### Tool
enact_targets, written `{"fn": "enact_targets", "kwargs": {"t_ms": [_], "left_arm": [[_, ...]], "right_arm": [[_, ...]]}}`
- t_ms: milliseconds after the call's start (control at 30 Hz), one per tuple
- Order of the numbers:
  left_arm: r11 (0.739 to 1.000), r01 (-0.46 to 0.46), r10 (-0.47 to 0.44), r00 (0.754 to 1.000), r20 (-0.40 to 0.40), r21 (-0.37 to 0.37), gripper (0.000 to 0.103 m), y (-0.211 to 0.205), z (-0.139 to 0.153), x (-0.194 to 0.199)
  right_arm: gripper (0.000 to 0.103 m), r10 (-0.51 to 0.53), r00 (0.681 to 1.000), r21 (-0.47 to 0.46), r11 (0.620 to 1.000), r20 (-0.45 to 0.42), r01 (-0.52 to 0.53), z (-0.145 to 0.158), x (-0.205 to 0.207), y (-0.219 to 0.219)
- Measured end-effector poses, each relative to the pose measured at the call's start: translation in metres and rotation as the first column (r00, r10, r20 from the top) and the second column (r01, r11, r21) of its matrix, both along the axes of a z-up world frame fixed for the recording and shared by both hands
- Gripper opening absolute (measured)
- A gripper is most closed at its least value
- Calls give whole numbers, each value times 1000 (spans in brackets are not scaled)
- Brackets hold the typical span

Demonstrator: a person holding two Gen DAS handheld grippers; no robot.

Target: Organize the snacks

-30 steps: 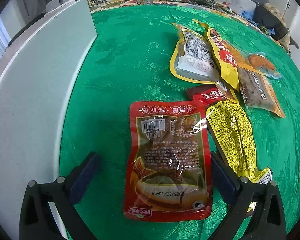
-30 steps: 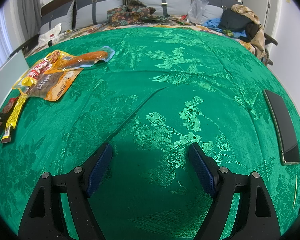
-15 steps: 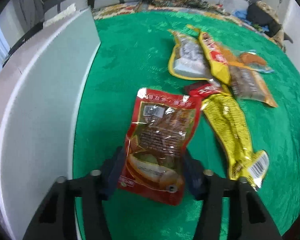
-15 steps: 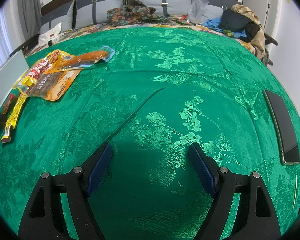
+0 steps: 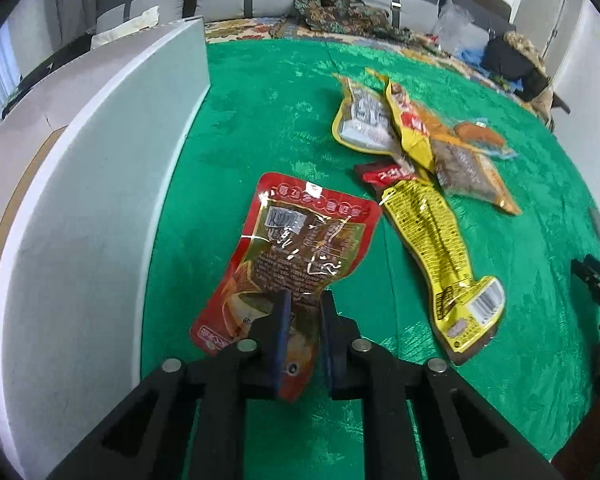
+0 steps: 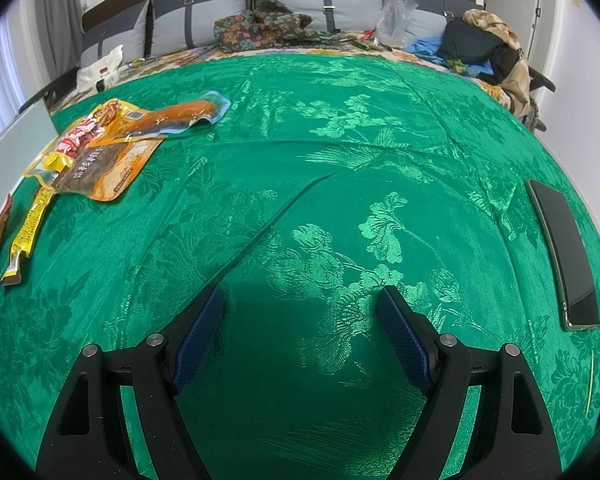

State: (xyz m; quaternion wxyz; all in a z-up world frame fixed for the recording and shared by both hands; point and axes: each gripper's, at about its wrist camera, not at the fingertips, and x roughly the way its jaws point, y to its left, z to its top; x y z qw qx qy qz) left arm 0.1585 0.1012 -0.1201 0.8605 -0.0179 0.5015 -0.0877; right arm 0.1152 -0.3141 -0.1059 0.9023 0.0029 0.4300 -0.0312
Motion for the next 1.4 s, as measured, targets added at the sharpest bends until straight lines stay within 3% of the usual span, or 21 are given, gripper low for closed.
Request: {"fn": "enact_targets", "kwargs": {"t_ms": [167,233,333,400,467,533,667,733,767,833,867,900,933,1067,1200,1333,1400], "left_arm": [[1000,-4,4,1000,10,-17,0,2,3,-5],[1000,5,-4,1000,6,-16,0,2,1,-7],[1000,29,-29,1000,2,11,0,-6,-3,-10],[999,38,-38,999,-2,17,0,-10,-5,-10],[999,34,-34,999,-1,16,0,-11,-5,-11],[1000,23,-23,1000,-3,7,1,-10,-4,-13],[1000,29,-29,999,-28,-9,4,-10,-7,-14],[999,38,-38,999,-39,2,16,-13,-10,-15],[999,46,-46,998,-42,10,23,-15,-11,-16],[999,47,-46,998,-33,22,70,-17,-10,-18],[999,38,-38,999,-17,33,78,-17,-6,-19],[999,33,-33,999,2,36,81,-17,-2,-21],[999,35,-35,999,8,30,81,-16,1,-22],[999,32,-32,999,12,5,81,-2,16,-24],[999,44,-44,999,-1,-19,82,9,24,-15],[992,114,-112,993,-41,57,82,-8,16,6],[969,200,-192,979,-65,147,82,-24,12,19]], "right_arm": [[83,-10,1000,0,1000,-4,10,0,1,1],[83,-47,996,22,999,-78,48,4,5,7],[83,9,996,241,970,-89,13,21,5,38],[83,112,991,297,951,-79,-84,35,12,79],[82,211,974,298,938,-86,-177,42,28,128],[81,254,956,281,937,-148,-206,34,47,164],[82,299,911,157,952,-284,-263,2,79,229],[83,302,910,105,953,-283,-284,-2,82,243],[84,296,910,101,955,-291,-279,-3,83,246],[80,305,905,97,952,-296,-289,-5,83,249],[79,316,901,88,949,-297,-303,-5,80,249],[70,333,894,78,943,-301,-324,-5,77,249],[46,359,886,68,932,-292,-356,-3,72,250],[38,392,868,160,920,-304,-359,1,61,230],[28,392,876,290,905,-282,-312,4,42,193],[27,389,882,334,895,-266,-294,8,27,167],[26,390,881,356,890,-267,-286,10,21,161]]}}
